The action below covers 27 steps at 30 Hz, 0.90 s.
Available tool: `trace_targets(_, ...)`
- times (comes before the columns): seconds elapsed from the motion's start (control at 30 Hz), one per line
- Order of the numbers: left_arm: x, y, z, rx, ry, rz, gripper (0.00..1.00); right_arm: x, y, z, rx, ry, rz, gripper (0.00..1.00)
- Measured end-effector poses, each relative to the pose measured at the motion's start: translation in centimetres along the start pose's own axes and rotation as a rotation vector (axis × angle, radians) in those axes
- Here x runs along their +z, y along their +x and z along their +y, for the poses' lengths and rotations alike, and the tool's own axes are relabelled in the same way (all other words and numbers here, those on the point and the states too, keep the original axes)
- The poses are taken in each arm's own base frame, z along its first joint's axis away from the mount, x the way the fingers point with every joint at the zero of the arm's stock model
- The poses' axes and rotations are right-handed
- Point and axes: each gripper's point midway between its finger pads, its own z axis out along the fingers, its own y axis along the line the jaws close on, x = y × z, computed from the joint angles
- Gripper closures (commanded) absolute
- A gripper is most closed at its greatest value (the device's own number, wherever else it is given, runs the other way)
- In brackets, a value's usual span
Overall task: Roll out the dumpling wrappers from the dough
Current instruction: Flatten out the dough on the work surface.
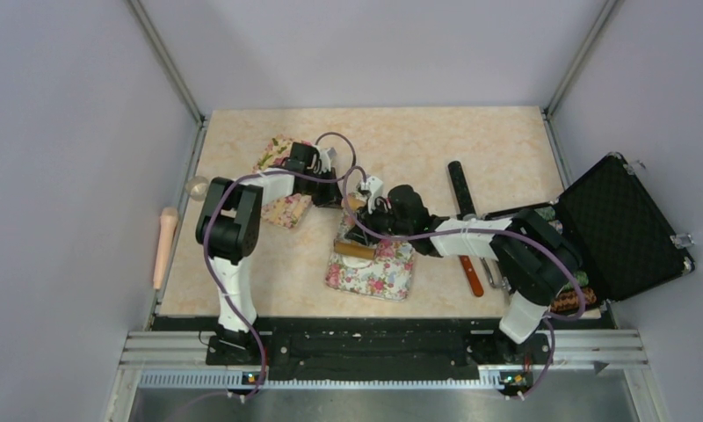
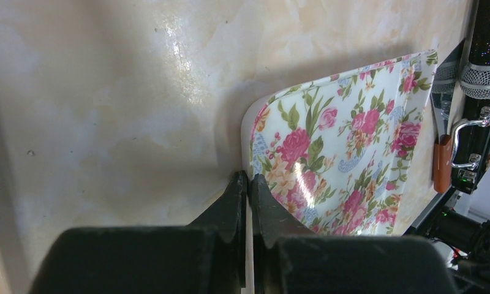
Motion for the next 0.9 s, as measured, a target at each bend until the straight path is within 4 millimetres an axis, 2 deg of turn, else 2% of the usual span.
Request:
trace_targets(0.17,-0.2,0.1,-0.1,0.007,-0.01,0.017,1.0,-0.4,0.1,-0.8,0.015,-0.035,-0.018,1.0)
trace_targets(0.9,-1.0,0.5,0.7,0.002,-0.1,0.087,1.0,1.5,1.7,1.9,-0.148,-0.175,-0.025,1.0)
